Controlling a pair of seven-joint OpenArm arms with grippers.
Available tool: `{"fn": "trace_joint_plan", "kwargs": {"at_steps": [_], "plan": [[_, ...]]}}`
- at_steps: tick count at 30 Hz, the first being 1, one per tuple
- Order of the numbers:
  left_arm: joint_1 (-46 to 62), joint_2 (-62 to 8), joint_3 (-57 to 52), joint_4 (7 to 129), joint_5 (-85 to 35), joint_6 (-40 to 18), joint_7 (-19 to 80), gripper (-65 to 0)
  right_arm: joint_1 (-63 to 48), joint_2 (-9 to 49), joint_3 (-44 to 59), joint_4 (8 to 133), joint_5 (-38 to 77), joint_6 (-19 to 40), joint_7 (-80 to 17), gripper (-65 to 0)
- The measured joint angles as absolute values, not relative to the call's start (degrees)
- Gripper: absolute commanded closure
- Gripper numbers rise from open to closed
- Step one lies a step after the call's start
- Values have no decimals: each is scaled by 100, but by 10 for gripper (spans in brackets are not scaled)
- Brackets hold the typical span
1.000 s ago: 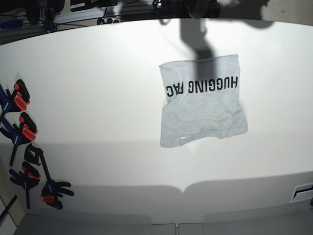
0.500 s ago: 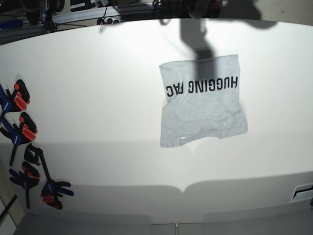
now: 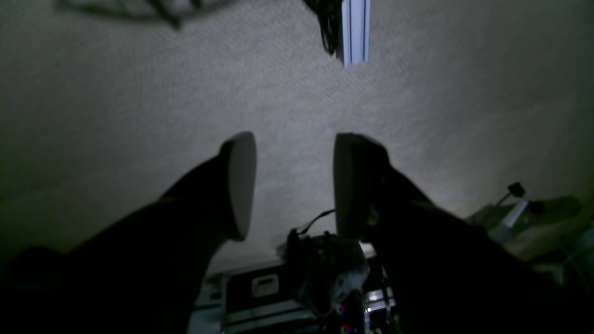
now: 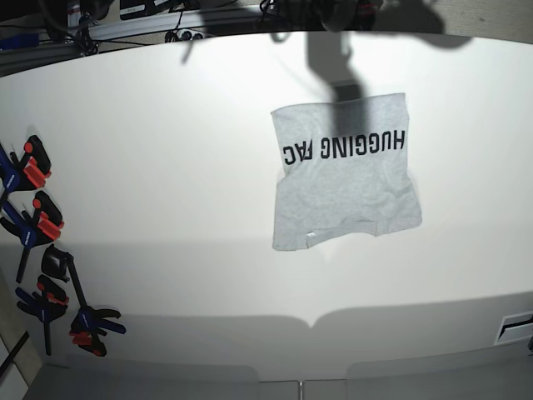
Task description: Fold the T-shirt properly
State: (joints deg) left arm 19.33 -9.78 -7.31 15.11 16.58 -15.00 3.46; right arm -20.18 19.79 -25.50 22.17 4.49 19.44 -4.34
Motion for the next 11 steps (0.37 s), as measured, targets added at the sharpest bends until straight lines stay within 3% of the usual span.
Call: {"fn": "trace_joint_plan", "kwargs": {"at_steps": [9,11], "plan": [[1918,-972,-731,1511,1680,-1503,327,-254,-2016,2049,-3280,2622,451,1944,-392,-173],[1911,-969,-731,1514,2171,-1498,338,-254,-2025,2073,-3288,2714,451,1944,-392,-173]]}}
